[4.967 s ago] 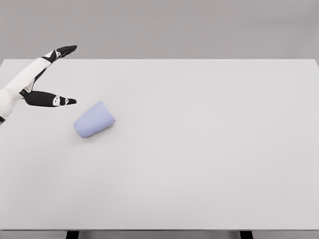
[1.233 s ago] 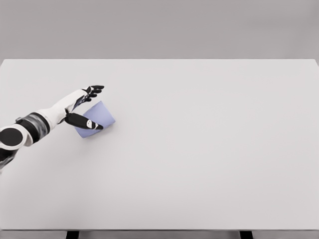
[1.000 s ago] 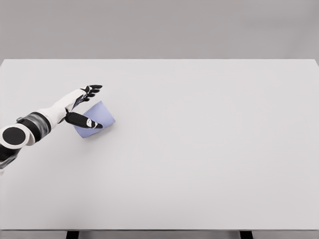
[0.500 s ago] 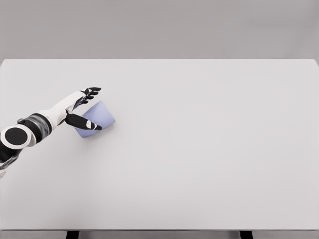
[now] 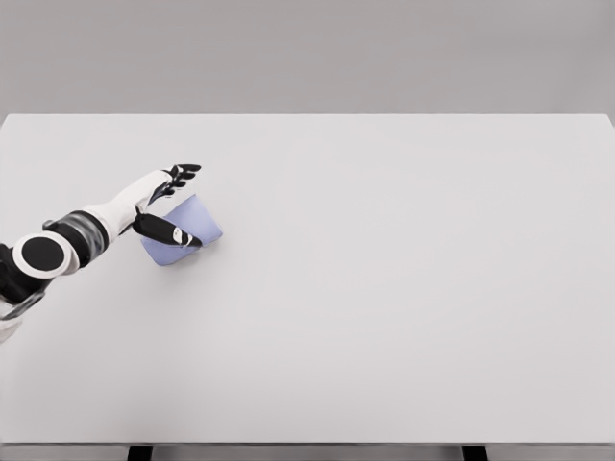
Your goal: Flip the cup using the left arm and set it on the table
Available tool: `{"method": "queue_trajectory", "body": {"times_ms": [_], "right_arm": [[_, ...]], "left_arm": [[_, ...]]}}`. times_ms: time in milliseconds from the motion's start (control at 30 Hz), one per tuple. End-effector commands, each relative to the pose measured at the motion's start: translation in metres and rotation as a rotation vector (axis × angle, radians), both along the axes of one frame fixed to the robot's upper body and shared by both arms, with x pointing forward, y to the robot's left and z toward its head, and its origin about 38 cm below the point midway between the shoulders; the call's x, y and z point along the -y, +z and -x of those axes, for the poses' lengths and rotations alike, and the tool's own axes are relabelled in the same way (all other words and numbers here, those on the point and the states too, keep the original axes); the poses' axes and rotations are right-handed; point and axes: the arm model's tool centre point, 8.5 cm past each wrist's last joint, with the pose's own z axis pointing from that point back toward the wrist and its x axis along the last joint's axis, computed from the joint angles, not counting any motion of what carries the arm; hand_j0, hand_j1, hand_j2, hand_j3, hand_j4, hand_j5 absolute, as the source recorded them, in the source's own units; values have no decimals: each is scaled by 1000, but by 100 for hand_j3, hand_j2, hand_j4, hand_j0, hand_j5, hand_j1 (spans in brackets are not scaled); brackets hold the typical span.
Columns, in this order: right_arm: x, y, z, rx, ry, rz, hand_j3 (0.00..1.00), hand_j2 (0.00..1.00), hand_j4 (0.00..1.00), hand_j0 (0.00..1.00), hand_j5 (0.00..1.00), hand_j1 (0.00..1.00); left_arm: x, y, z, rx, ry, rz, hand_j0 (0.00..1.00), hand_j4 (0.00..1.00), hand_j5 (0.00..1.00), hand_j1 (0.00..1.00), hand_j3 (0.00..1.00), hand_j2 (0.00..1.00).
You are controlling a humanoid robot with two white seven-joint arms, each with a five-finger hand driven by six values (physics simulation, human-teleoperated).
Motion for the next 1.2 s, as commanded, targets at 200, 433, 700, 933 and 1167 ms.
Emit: {"method": "queue_trajectory", "body": {"times_ms": [200, 433, 700, 933, 1167], "right_arm": [[0, 0, 0, -1, -1, 0, 100, 100, 100, 100, 100, 100], [0, 0, 0, -1, 1, 0, 100, 100, 100, 100, 100, 100], [0, 0, 0, 1, 0, 0, 100, 100, 100, 100, 100, 100], [0, 0, 0, -1, -1, 0, 100, 100, 100, 100, 100, 100], [0, 0, 0, 1, 1, 0, 100, 100, 100, 100, 100, 100]], "left_arm": [[5, -6, 2, -6, -28, -52, 100, 100, 100, 100, 100, 100], [8, -3, 0, 0, -49, -76, 100, 100, 100, 100, 100, 100], [4, -4, 1, -8, -62, -117, 100, 100, 100, 100, 100, 100], [6, -4, 1, -14, -80, -138, 100, 100, 100, 100, 100, 100], [13, 0, -1, -10, -110, -162, 100, 100, 100, 100, 100, 100]]}}
